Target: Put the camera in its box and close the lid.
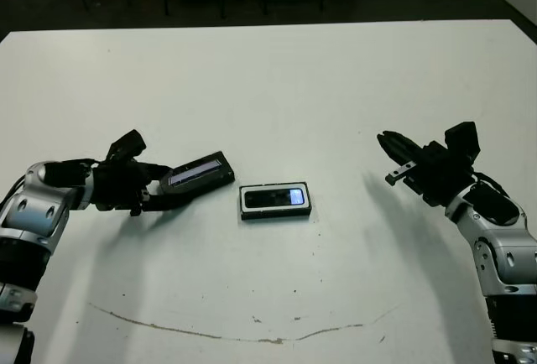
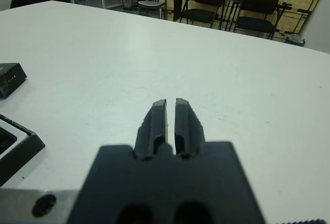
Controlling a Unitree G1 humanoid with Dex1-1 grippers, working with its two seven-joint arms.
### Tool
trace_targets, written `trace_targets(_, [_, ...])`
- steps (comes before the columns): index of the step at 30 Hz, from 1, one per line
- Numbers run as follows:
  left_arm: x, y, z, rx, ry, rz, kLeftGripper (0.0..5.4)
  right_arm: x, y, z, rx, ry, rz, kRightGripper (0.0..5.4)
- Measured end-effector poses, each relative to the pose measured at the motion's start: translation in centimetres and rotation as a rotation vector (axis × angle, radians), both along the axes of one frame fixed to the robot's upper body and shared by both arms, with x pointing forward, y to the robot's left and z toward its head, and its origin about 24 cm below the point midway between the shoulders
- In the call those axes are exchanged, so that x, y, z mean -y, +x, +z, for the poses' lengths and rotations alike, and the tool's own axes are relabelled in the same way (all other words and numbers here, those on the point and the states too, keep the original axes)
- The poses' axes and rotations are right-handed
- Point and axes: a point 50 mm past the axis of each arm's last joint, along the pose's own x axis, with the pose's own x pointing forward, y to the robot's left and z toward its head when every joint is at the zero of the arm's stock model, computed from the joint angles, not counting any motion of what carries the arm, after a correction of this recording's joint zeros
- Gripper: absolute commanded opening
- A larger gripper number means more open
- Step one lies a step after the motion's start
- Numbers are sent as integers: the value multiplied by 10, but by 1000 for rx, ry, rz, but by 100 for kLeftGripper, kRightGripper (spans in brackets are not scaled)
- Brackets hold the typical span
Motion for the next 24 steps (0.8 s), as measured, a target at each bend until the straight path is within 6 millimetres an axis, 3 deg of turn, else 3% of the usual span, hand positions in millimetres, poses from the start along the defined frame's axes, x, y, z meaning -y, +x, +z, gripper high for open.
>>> trace_targets(16, [-3, -26, 18, 197, -232, 85, 268, 0, 0, -6, -11, 5, 0, 0])
trace_targets(24, [15, -16, 34, 184, -197, -6, 268, -4, 0, -3, -9, 3, 11, 0])
